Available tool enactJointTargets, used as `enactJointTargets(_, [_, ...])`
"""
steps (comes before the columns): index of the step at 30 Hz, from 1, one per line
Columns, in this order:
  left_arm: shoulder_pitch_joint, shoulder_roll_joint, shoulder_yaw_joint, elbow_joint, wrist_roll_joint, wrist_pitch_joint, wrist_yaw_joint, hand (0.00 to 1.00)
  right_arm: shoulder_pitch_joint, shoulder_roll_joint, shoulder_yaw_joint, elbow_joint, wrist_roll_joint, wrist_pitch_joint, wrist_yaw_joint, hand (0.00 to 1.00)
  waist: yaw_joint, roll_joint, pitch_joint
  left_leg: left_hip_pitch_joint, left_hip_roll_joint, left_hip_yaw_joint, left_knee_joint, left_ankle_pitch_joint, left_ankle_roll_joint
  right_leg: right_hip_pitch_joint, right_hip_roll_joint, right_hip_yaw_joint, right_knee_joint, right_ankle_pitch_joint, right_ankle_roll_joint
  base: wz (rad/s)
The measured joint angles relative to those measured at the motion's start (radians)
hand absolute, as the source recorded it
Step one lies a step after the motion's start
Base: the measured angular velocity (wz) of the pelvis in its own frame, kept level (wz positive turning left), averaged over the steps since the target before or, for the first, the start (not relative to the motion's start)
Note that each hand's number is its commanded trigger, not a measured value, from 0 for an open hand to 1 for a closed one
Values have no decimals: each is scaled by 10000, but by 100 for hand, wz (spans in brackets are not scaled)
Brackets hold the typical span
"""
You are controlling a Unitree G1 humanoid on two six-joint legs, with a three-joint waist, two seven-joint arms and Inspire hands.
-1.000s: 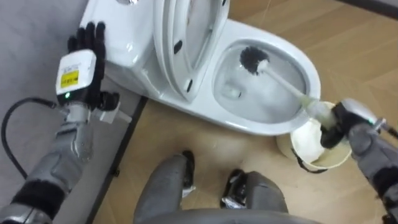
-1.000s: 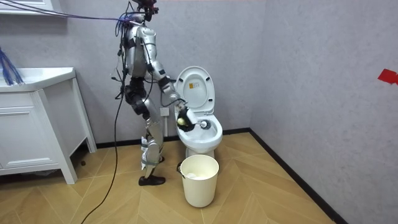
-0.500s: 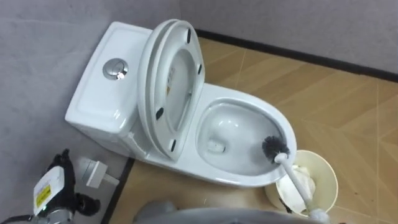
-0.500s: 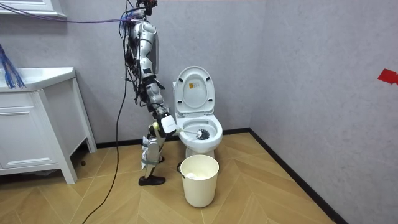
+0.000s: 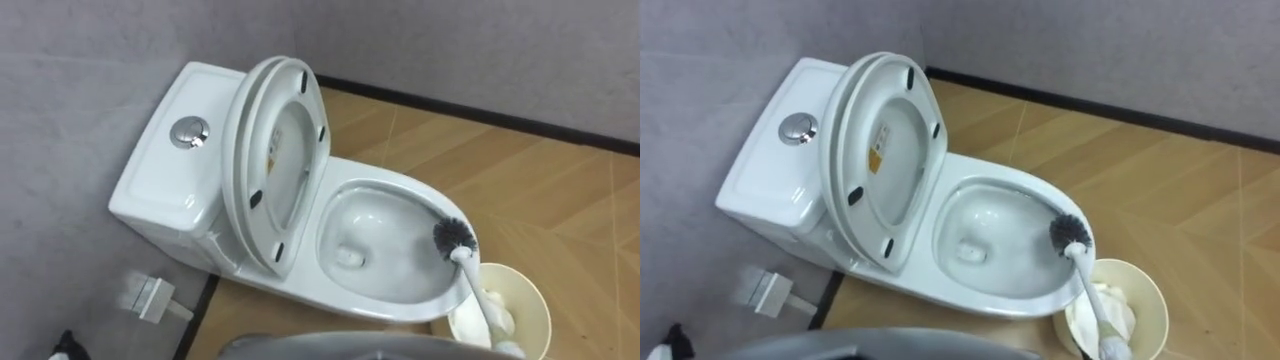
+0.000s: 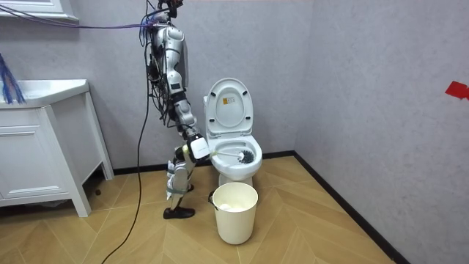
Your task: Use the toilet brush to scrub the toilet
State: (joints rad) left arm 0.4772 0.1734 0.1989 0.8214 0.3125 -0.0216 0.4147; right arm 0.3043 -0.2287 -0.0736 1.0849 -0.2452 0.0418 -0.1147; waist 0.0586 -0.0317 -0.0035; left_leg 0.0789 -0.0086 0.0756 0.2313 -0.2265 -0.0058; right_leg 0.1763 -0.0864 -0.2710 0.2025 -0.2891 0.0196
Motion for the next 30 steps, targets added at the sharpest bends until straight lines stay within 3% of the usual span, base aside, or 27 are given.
enactJointTargets(4, [-261,-33,351,547,-93,39,-294,0,-144,0,-379,-1,-190,-20,-523,100,3,-48,40,162,21,208,-27,-1,2,-16,31,464,9,13,19,-24])
enactJointTargets(11, [-1284,-75,373,847,-251,213,-277,0,-459,309,-1477,174,-287,-122,-2305,100,-537,-86,65,283,177,569,-262,-67,-14,-192,222,1076,2,136,-29,-16])
enactJointTargets(13, [-1423,-159,373,850,-244,221,-258,0,-483,376,-1488,443,-311,-292,-2643,100,-695,-49,51,390,201,680,-340,-64,-19,-187,250,1222,-7,176,-51,-29])
enactJointTargets(16, [-1741,-401,341,850,-170,228,-268,0,-450,452,-1454,755,-264,-246,-2860,100,-838,45,31,553,222,943,-453,-65,-19,-215,286,1579,4,190,-51,-32])
enactJointTargets(17, [-1847,-481,316,860,-167,228,-319,0,-358,509,-1466,801,-251,-208,-2898,79,-888,59,12,588,223,1053,-465,-65,-19,-221,294,1708,15,197,-47,-31])
enactJointTargets(18, [-1924,-498,227,983,-135,227,-363,0,-282,579,-1470,805,-244,-183,-2929,22,-910,81,5,650,232,1133,-501,-64,-18,-222,318,1855,24,225,-50,-32])
enactJointTargets(19, [-1980,-499,171,1037,-119,228,-393,0,-264,617,-1470,806,-245,-179,-2944,0,-917,98,3,683,237,1141,-509,-64,-19,-224,328,1896,23,236,-54,-37])
enactJointTargets(21, [-2029,-536,131,1057,-31,370,-529,0,-298,776,-1464,806,-246,-195,-3015,0,-1046,120,2,777,246,1161,-509,-64,-18,-227,358,2133,15,267,-64,-32])
enactJointTargets(30, [-1968,-528,32,1057,321,370,-907,0,-313,837,-1445,796,-3,-276,-3004,0,-1152,160,27,783,266,1159,-527,-67,-20,-300,375,2167,-9,273,-66,-1])
